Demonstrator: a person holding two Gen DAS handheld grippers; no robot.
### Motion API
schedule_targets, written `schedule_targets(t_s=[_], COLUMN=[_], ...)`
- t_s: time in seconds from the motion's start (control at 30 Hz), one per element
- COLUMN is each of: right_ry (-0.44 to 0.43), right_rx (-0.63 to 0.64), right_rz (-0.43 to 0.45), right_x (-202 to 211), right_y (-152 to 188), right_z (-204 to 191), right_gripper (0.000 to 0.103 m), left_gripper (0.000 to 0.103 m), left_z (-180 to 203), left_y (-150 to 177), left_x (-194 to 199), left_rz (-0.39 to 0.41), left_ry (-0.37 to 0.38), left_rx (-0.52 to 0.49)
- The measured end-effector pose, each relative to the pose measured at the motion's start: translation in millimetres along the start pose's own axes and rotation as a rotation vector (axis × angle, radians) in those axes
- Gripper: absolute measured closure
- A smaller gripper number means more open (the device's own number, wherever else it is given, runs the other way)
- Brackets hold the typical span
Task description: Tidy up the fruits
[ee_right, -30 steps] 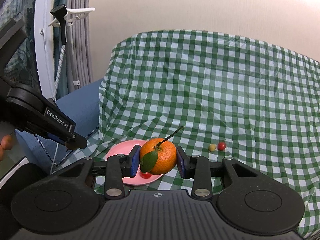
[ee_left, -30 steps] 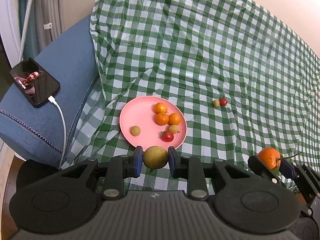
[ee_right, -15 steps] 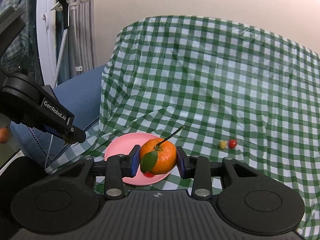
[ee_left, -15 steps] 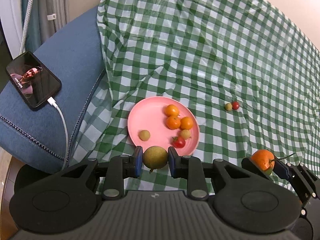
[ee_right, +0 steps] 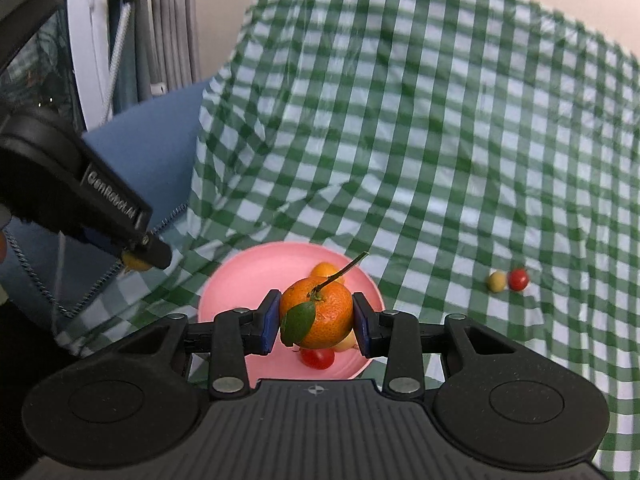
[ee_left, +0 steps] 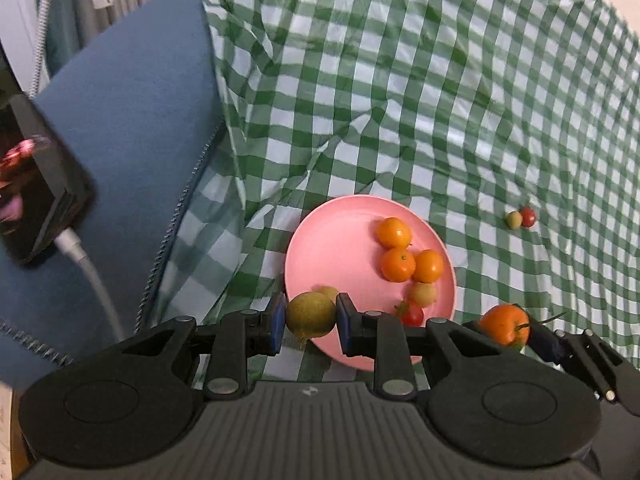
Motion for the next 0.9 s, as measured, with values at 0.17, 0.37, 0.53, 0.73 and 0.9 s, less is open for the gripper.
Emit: schedule_targets(t_s=[0.17, 0.37, 0.53, 0.73, 0.9], right_ry=[-0.006, -0.001, -0.015, 0.006, 0.043], right_rx=[0.004, -0.011, -0.022, 0.005, -0.035], right_rz=[-0.062, -0.108, -0.137, -0.116, -0.099], right_x=[-36.0, -67.5, -85.7, -80.0, -35.9], right_y=[6.3, 10.4, 12.0, 1.9, 7.3], right_z=[1.9, 9.0, 13.9, 19.4, 25.9], right_gripper=[0.064, 0.064, 0.064, 0.021, 0.013], left_gripper=[0.074, 0.074, 0.067, 0.000, 0.000], left_z=[12.3, 22.7, 28.1, 28.3, 26.1], left_y=[-11.8, -17.0, -21.9, -32.3, -16.5], left_x=[-41.1, -82.8, -103.1, -86.1, -52.1], left_rz=[-0.051, -0.112, -0.121, -0.011, 0.026], left_ry=[-0.017, -0.034, -0.063, -0.106, -0.168], left_rx=[-0.033, -0.063, -0.104, -0.120, -0.178])
Point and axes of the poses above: each gripper's, at about its wrist camera, not at the fingertips, and x roughly against the way its jaws point, z to its right, y to its underside, the point moved 3 cm from there along -x, roughly the way its jaws point, and after that the axes turned 1 degree about z, right-handed, at the moved point
